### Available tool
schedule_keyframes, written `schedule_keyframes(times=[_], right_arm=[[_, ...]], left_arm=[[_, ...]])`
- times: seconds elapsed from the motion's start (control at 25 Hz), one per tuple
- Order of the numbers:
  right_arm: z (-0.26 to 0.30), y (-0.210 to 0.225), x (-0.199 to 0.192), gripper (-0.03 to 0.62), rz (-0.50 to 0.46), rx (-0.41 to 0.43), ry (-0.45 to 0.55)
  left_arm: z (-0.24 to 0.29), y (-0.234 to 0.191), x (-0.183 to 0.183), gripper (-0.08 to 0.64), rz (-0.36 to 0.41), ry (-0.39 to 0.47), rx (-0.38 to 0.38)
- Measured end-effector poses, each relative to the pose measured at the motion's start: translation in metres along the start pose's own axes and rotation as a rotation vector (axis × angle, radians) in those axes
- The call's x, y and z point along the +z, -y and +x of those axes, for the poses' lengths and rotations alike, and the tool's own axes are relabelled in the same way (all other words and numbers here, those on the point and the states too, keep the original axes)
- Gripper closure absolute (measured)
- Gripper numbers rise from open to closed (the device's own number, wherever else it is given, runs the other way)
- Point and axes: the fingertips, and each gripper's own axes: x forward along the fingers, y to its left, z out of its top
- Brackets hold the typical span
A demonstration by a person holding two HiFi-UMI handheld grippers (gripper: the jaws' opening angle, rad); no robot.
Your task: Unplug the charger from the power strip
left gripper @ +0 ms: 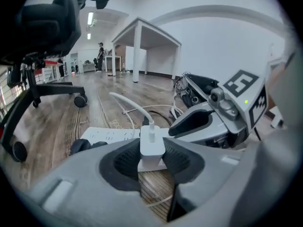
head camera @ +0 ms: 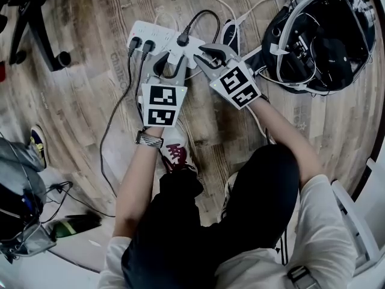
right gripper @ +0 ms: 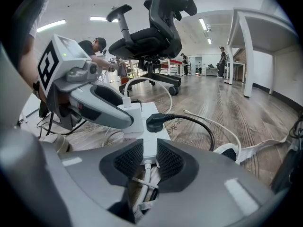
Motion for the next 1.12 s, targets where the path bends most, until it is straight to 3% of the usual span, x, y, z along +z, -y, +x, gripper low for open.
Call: schedule_keyframes(times=[0.08,0.36,0.52,0.6,0.84,1.12], right_arm=[[-0.0001,-0.0006,-0.0001,0.503,-0.001,0.001,-0.001],[0.0001,0.0001,0.0001,0.503,0.000,0.000,-0.001],[0.0004,-0.0003,0.0003,0.503,0.001,0.000,0.001],[0.0005,-0.0003,0.0002,0.503,-0.001,0.000,0.001],[0.0001,-0.0001,-0.0002,0.503,0.002,0.001,0.002],[0.0001,-0.0007,0.0007,0.503,0.001,-0.001,0.001]], left_arm=[[-0.0006,0.0011,0.0000,0.420,0.017,-0.005,0.005],[-0.0002,-0.0025,-0.0013,0.420,-0.083,0.005,-0.030],[-0.0008,0.0006,-0.0007,0.420,0.026,-0.012,0.011],[-0.0009,0.0012,-0.0009,0.420,0.042,-0.014,0.021],[-0.0012,-0.0033,-0.0029,0.420,-0.122,0.012,-0.037],[-0.0031,0.0005,-0.0026,0.420,0.001,-0.001,0.017]])
